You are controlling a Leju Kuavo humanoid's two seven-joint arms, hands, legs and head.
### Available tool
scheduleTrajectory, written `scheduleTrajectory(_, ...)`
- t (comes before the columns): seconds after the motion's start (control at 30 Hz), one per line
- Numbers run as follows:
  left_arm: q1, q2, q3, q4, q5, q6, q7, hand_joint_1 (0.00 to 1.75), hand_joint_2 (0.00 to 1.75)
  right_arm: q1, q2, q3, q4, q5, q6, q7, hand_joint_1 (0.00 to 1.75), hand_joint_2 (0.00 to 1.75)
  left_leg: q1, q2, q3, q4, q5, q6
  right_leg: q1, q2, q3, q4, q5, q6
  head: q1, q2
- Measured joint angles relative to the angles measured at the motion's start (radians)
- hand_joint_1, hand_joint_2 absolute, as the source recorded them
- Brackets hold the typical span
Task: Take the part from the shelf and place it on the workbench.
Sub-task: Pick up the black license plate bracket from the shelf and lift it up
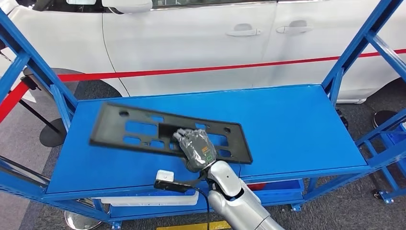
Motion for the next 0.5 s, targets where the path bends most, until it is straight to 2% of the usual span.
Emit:
scheduleTrajectory(0.07,0.001,-0.005,0.015,0.0,0.01,0.007,-0.004,0.0,0.0,0.063,-0.005,-0.009,-0.174,-0.248,-0.05,-0.093,1.75,1.75,0.0,0.0,-0.059,0.131,-0.063,-0.005,0.001,-0.002,0.004,0.0,-0.003,-0.006,0.0,0.0)
scheduleTrajectory(0.1,0.003,-0.008,0.022,0.0,0.012,0.01,-0.006,0.0,0.0,0.099,-0.013,-0.012,-0.261,-0.355,-0.061,-0.125,1.75,1.75,0.001,0.0,-0.079,0.174,-0.076,-0.007,0.001,-0.003,0.004,0.0,-0.005,-0.006,0.0,0.0)
scheduleTrajectory(0.13,0.005,-0.01,0.028,0.0,0.013,0.012,-0.007,0.0,0.0,0.134,-0.024,-0.016,-0.347,-0.444,-0.066,-0.154,1.75,1.75,0.001,0.001,-0.085,0.184,-0.07,-0.008,0.0,-0.004,0.004,0.002,-0.007,-0.005,0.0,0.0)
scheduleTrajectory(0.17,0.007,-0.011,0.034,0.0,0.014,0.015,-0.007,0.0,0.0,0.165,-0.036,-0.02,-0.428,-0.517,-0.068,-0.182,1.75,1.75,0.003,0.001,-0.07,0.153,-0.045,-0.009,-0.001,-0.004,0.004,0.004,-0.008,-0.003,0.0,0.0)
scheduleTrajectory(0.23,0.009,-0.012,0.045,0.0,0.015,0.019,-0.007,0.0,0.0,0.209,-0.06,-0.03,-0.573,-0.61,-0.071,-0.233,1.75,1.75,0.004,0.001,-0.005,0.022,0.02,-0.007,-0.002,-0.001,0.003,0.013,-0.015,0.005,0.0,0.0)
scheduleTrajectory(0.27,0.008,-0.013,0.049,0.0,0.016,0.02,-0.007,0.0,0.0,0.225,-0.07,-0.035,-0.634,-0.636,-0.073,-0.255,1.75,1.75,0.002,0.0,0.023,-0.035,0.039,-0.003,-0.001,0.0,0.001,0.02,-0.019,0.011,0.0,0.0)
scheduleTrajectory(0.3,0.007,-0.014,0.052,0.0,0.017,0.02,-0.007,0.0,0.0,0.238,-0.08,-0.041,-0.687,-0.658,-0.073,-0.275,1.75,1.75,0.001,0.0,0.039,-0.069,0.047,0.002,0.0,0.002,-0.002,0.024,-0.021,0.017,0.001,0.0)
scheduleTrajectory(0.43,0.006,-0.019,0.066,0.0,0.019,0.027,-0.01,0.0,0.0,0.301,-0.116,-0.072,-0.849,-0.751,-0.068,-0.351,1.75,1.75,-0.003,-0.001,0.044,-0.088,0.051,0.027,-0.004,0.003,-0.007,0.034,-0.028,0.041,0.002,0.0)
scheduleTrajectory(0.5,0.005,-0.022,0.07,0.0,0.019,0.034,-0.017,0.0,0.0,0.335,-0.132,-0.091,-0.914,-0.794,-0.061,-0.38,1.75,1.75,-0.001,0.001,0.046,-0.095,0.056,0.04,-0.008,0.003,-0.035,0.099,-0.072,0.052,0.003,0.0)
